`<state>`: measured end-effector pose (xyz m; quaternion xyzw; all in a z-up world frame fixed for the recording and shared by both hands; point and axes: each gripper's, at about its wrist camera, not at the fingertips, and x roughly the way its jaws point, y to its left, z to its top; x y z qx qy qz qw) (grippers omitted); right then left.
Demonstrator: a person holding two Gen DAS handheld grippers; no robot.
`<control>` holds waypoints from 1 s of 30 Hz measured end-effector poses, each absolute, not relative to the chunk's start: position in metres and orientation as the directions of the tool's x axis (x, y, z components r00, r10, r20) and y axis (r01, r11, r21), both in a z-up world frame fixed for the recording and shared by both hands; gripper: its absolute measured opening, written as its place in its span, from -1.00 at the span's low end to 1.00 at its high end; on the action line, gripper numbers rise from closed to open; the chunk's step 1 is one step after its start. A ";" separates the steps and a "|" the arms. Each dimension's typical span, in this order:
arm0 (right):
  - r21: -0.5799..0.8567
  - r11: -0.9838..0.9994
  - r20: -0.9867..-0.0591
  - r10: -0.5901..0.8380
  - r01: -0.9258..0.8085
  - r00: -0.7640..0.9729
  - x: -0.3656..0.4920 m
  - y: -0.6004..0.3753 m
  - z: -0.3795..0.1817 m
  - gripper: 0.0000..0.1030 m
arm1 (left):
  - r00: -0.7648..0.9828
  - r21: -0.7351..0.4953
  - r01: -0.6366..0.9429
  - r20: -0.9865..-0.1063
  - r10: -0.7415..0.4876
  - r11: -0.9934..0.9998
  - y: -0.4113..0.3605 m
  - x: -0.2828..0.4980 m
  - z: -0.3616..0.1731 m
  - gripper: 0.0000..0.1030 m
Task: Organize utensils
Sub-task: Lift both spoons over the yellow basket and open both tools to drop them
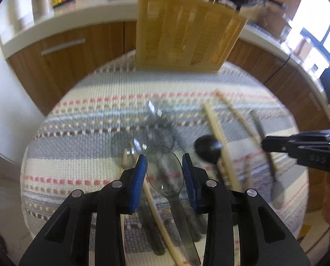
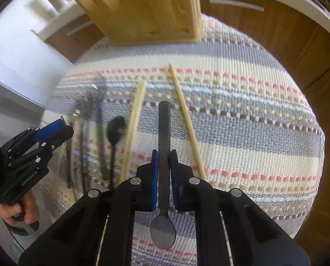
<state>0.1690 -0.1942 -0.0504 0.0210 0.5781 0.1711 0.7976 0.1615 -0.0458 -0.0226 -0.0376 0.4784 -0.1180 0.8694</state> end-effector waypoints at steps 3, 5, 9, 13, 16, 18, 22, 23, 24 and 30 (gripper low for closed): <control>0.254 0.922 -0.871 0.350 -0.294 0.344 0.158 -0.191 -0.030 -0.83 | 0.599 -0.203 0.195 -0.750 -0.280 0.960 -0.043 0.152 0.012 -0.38; 0.268 0.902 -0.828 0.396 -0.339 0.398 0.152 -0.187 -0.014 -0.83 | 0.648 -0.208 0.206 -0.703 -0.293 0.956 -0.040 0.146 0.033 -0.38; 0.245 0.881 -0.714 0.446 -0.404 0.539 0.142 -0.190 0.039 -0.83 | 0.759 -0.197 0.215 -0.583 -0.291 0.956 -0.029 0.139 0.083 -0.38; 0.198 0.887 -0.576 0.450 -0.418 0.682 0.139 -0.200 0.099 -0.83 | 0.866 -0.159 0.185 -0.440 -0.237 0.970 -0.021 0.140 0.142 -0.38; 0.164 0.901 -0.479 0.429 -0.402 0.766 0.146 -0.200 0.126 -0.83 | 0.907 -0.192 0.165 -0.355 -0.225 0.967 -0.007 0.152 0.178 -0.38; 0.132 0.913 -0.411 0.404 -0.385 0.817 0.152 -0.199 0.141 -0.83 | 0.930 -0.202 0.152 -0.303 -0.209 0.968 -0.001 0.158 0.194 -0.38; 0.068 0.943 -0.260 0.333 -0.326 0.907 0.158 -0.201 0.172 -0.83 | 0.967 -0.194 0.118 -0.201 -0.158 0.974 0.004 0.180 0.212 -0.38; 0.064 0.947 -0.242 0.322 -0.316 0.915 0.164 -0.200 0.175 -0.83 | 0.971 -0.190 0.112 -0.188 -0.148 0.975 0.003 0.187 0.212 -0.38; 0.063 0.951 -0.223 0.310 -0.304 0.924 0.171 -0.200 0.176 -0.83 | 0.974 -0.185 0.106 -0.177 -0.139 0.977 0.001 0.196 0.212 -0.38; 0.073 0.967 -0.157 0.252 -0.243 0.955 0.219 -0.202 0.160 -0.83 | 0.986 -0.147 0.065 -0.141 -0.086 0.987 -0.004 0.242 0.200 -0.38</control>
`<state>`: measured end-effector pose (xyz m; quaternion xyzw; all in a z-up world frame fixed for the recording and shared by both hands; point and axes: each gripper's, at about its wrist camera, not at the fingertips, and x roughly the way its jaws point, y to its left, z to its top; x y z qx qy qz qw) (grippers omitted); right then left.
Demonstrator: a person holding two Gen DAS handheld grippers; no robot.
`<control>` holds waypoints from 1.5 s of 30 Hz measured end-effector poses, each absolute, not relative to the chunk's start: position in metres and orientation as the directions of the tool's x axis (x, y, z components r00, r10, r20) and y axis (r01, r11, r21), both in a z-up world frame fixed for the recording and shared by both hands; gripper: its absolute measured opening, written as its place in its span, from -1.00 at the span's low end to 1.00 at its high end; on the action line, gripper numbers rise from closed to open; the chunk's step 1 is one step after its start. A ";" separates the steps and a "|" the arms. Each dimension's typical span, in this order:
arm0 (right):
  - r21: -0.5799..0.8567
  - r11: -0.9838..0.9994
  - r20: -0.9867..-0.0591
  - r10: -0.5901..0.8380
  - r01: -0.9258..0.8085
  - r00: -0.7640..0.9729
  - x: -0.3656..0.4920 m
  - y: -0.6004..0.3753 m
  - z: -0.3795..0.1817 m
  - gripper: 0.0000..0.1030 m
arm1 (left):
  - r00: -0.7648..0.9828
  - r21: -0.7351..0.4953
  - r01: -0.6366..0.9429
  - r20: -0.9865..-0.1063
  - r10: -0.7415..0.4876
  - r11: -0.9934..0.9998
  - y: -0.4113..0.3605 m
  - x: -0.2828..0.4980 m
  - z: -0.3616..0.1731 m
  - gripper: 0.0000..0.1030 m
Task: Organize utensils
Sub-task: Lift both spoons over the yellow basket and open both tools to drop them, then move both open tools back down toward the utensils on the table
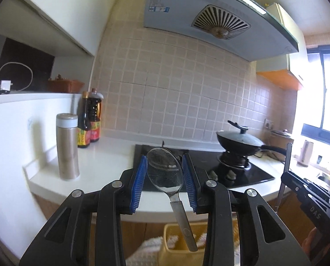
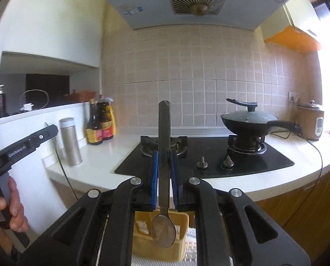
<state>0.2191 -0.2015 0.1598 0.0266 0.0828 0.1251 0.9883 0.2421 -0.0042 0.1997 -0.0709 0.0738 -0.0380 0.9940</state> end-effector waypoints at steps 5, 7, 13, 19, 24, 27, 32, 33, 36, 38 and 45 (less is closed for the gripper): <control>0.101 0.968 -0.169 0.243 -0.228 0.955 0.257 -0.198 0.134 -0.83 | 0.986 -0.132 0.052 -0.148 -0.072 0.990 -0.006 0.271 0.180 -0.38; 0.092 0.973 -0.174 0.224 -0.210 0.959 0.269 -0.197 0.123 -0.83 | 0.984 -0.126 0.055 -0.159 -0.075 0.991 -0.007 0.282 0.171 -0.38; 0.107 0.975 -0.216 0.213 -0.193 0.953 0.292 -0.198 0.095 -0.83 | 0.979 -0.090 0.061 -0.190 -0.077 0.994 -0.015 0.298 0.144 -0.37; 0.138 0.973 -0.230 0.215 -0.187 0.949 0.299 -0.201 0.079 -0.83 | 0.975 -0.049 0.063 -0.212 -0.072 0.997 -0.022 0.304 0.126 -0.37; 0.147 0.971 -0.248 0.221 -0.189 0.943 0.296 -0.205 0.069 -0.82 | 0.968 -0.025 0.089 -0.232 -0.092 0.996 -0.025 0.305 0.120 -0.35; 0.174 0.963 -0.271 0.246 -0.204 0.931 0.295 -0.209 0.066 -0.80 | 0.964 -0.030 0.111 -0.241 -0.115 0.993 -0.023 0.302 0.119 -0.33; 0.255 0.938 -0.306 0.306 -0.232 0.901 0.292 -0.222 0.063 -0.50 | 0.962 -0.052 0.120 -0.242 -0.129 0.991 -0.016 0.293 0.124 -0.11; 0.264 0.936 -0.310 0.310 -0.232 0.899 0.290 -0.224 0.064 -0.45 | 0.961 -0.063 0.121 -0.242 -0.133 0.991 -0.012 0.289 0.126 -0.09; 0.264 0.936 -0.315 0.312 -0.233 0.896 0.277 -0.227 0.067 0.00 | 0.960 -0.084 0.130 -0.237 -0.146 0.988 -0.006 0.277 0.133 0.00; 0.253 0.938 -0.304 0.309 -0.237 0.901 0.261 -0.228 0.072 0.09 | 0.961 -0.100 0.134 -0.231 -0.154 0.986 0.000 0.263 0.140 0.12; 0.170 0.951 -0.343 0.303 -0.258 0.889 0.205 -0.225 0.094 0.09 | 0.957 -0.154 0.153 -0.224 -0.185 0.976 0.021 0.201 0.168 0.22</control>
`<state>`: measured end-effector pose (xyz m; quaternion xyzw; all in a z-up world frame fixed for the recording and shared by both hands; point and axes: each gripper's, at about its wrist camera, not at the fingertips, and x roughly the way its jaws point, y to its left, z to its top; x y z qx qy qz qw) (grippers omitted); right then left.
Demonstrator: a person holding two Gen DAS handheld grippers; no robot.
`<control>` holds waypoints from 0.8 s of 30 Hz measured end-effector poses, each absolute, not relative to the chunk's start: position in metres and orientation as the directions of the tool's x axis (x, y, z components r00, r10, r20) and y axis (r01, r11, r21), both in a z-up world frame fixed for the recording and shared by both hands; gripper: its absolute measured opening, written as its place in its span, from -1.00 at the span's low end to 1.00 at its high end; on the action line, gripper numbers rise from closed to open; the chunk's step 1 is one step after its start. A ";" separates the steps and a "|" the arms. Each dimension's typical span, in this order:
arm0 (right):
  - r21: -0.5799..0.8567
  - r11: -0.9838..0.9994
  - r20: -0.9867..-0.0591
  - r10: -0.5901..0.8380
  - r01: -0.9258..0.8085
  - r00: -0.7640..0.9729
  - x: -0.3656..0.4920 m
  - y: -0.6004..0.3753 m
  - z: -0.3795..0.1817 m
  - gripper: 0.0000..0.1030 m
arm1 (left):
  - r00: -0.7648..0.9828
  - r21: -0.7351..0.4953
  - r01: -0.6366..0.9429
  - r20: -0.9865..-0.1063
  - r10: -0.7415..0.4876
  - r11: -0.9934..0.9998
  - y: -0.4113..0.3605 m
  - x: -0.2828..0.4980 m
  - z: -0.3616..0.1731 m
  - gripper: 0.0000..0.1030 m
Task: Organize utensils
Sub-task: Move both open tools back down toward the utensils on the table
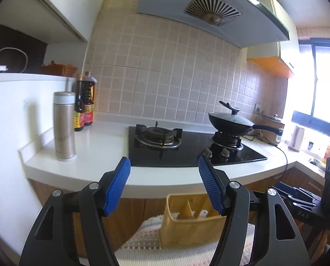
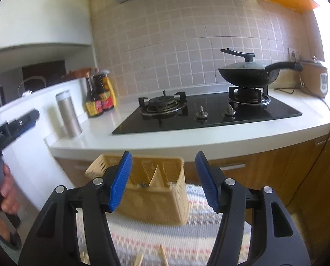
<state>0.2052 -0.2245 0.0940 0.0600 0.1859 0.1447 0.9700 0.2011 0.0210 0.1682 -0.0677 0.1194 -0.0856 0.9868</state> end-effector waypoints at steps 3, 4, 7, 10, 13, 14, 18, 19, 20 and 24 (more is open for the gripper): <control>0.123 0.960 -0.400 0.280 -0.251 0.873 0.186 -0.221 0.100 0.09 | 0.947 -0.150 0.165 -0.253 -0.199 0.975 0.026 0.175 0.175 0.24; 0.117 0.961 -0.425 0.277 -0.250 0.862 0.181 -0.221 0.101 0.09 | 0.942 -0.146 0.167 -0.267 -0.201 0.975 0.026 0.168 0.175 0.25; 0.110 0.964 -0.485 0.265 -0.243 0.833 0.169 -0.221 0.099 0.09 | 0.920 -0.141 0.180 -0.327 -0.217 0.973 0.028 0.149 0.169 0.25; 0.102 0.965 -0.547 0.257 -0.242 0.796 0.159 -0.219 0.092 0.09 | 0.877 -0.145 0.197 -0.415 -0.240 0.970 0.030 0.135 0.151 0.25; 0.078 0.967 -0.627 0.238 -0.244 0.742 0.151 -0.215 0.077 0.09 | 0.819 -0.132 0.195 -0.524 -0.235 0.972 0.031 0.128 0.119 0.25; 0.069 0.967 -0.648 0.229 -0.244 0.726 0.149 -0.214 0.072 0.09 | 0.796 -0.124 0.189 -0.562 -0.226 0.974 0.032 0.128 0.106 0.25; 0.016 0.971 -0.748 0.171 -0.240 0.642 0.153 -0.207 0.044 0.08 | 0.660 -0.141 0.174 -0.718 -0.222 0.975 0.041 0.135 0.053 0.25; -0.002 0.974 -0.766 0.145 -0.227 0.626 0.155 -0.206 0.036 0.08 | 0.611 -0.145 0.171 -0.760 -0.220 0.975 0.042 0.139 0.037 0.25; -0.010 0.975 -0.777 0.131 -0.221 0.615 0.156 -0.207 0.031 0.08 | 0.574 -0.146 0.172 -0.789 -0.220 0.974 0.043 0.141 0.023 0.25; 0.028 0.974 -0.853 0.140 -0.224 0.504 0.174 -0.210 0.003 0.08 | 0.447 -0.159 0.201 -0.863 -0.235 0.967 0.042 0.145 -0.017 0.25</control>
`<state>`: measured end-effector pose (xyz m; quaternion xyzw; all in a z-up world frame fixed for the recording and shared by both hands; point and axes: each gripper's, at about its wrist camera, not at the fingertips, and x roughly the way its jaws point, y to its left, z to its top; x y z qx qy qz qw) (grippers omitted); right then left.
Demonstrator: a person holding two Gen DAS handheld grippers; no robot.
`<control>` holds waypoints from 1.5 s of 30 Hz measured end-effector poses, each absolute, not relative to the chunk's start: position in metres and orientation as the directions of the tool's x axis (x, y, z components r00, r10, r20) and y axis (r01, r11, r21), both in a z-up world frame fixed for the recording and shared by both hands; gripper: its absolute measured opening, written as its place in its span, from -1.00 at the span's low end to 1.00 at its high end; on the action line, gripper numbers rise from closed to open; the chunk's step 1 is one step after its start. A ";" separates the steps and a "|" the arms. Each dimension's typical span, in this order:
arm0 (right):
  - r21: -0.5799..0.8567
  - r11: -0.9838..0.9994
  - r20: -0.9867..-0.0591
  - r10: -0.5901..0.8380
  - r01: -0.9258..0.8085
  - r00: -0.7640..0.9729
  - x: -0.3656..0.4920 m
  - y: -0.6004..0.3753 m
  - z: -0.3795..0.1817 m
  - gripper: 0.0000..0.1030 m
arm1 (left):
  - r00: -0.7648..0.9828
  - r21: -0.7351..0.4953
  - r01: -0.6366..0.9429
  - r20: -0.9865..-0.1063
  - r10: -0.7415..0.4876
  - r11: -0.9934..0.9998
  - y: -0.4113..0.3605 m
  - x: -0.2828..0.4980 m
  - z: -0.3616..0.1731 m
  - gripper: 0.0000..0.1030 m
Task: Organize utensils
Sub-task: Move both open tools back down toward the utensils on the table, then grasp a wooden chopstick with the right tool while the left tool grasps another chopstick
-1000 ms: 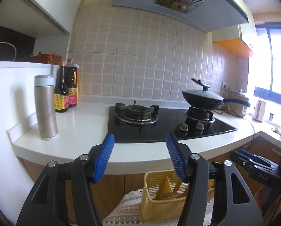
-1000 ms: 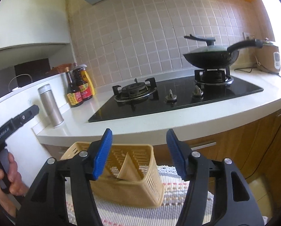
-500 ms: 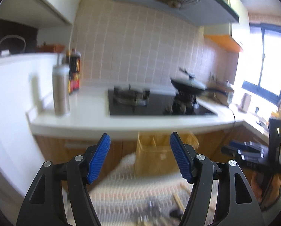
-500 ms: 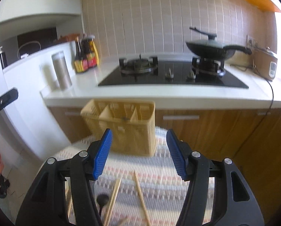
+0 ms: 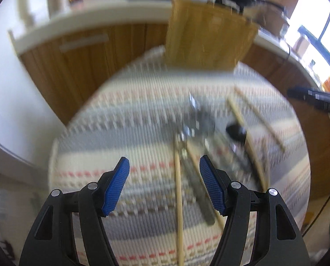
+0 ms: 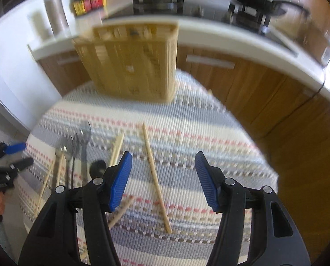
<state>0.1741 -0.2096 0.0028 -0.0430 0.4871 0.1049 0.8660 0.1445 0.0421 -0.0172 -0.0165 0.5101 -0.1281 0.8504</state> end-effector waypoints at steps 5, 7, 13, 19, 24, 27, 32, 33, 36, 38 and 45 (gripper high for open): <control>0.069 0.965 -0.929 0.155 -0.252 0.337 0.192 -0.205 -0.040 -0.02 | 0.366 -0.151 0.238 -0.901 -0.233 0.959 0.039 0.142 -0.041 0.21; 0.085 0.964 -0.943 0.160 -0.254 0.291 0.198 -0.202 -0.053 -0.10 | 0.344 -0.153 0.254 -0.909 -0.237 0.955 0.039 0.142 -0.044 0.20; 0.054 0.958 -0.963 0.124 -0.281 0.240 0.202 -0.188 -0.071 -0.37 | 0.294 -0.114 0.292 -0.934 -0.203 0.950 0.025 0.142 -0.053 -0.09; -0.014 0.949 -0.968 0.066 -0.315 0.242 0.201 -0.174 -0.076 -0.73 | 0.297 0.012 0.331 -0.950 -0.092 0.944 0.009 0.143 -0.057 -0.36; -0.038 0.941 -0.971 0.045 -0.337 0.236 0.198 -0.167 -0.077 -0.91 | 0.305 0.058 0.335 -0.951 -0.050 0.941 0.003 0.144 -0.056 -0.72; -0.035 0.942 -0.971 0.048 -0.335 0.235 0.195 -0.165 -0.077 -0.91 | 0.289 0.011 0.307 -0.954 -0.082 0.952 0.008 0.146 -0.055 -0.92; -0.029 0.952 -0.971 0.046 -0.304 0.237 0.183 -0.175 -0.075 -0.91 | 0.284 -0.019 0.243 -0.955 -0.089 0.970 0.035 0.138 -0.052 -0.92; -0.027 0.955 -0.970 0.046 -0.295 0.237 0.180 -0.184 -0.075 -0.91 | 0.286 -0.016 0.233 -0.955 -0.084 0.972 0.041 0.136 -0.052 -0.92; -0.013 0.960 -0.972 0.054 -0.281 0.231 0.173 -0.194 -0.074 -0.91 | 0.286 -0.030 0.201 -0.954 -0.088 0.979 0.057 0.133 -0.051 -0.91; -0.001 0.960 -0.974 0.062 -0.279 0.218 0.171 -0.199 -0.075 -0.91 | 0.283 -0.047 0.193 -0.954 -0.101 0.980 0.062 0.136 -0.050 -0.89; 0.018 0.955 -0.975 0.082 -0.296 0.205 0.174 -0.209 -0.073 -0.91 | 0.258 -0.008 0.258 -0.963 -0.077 0.966 0.051 0.155 -0.057 -0.67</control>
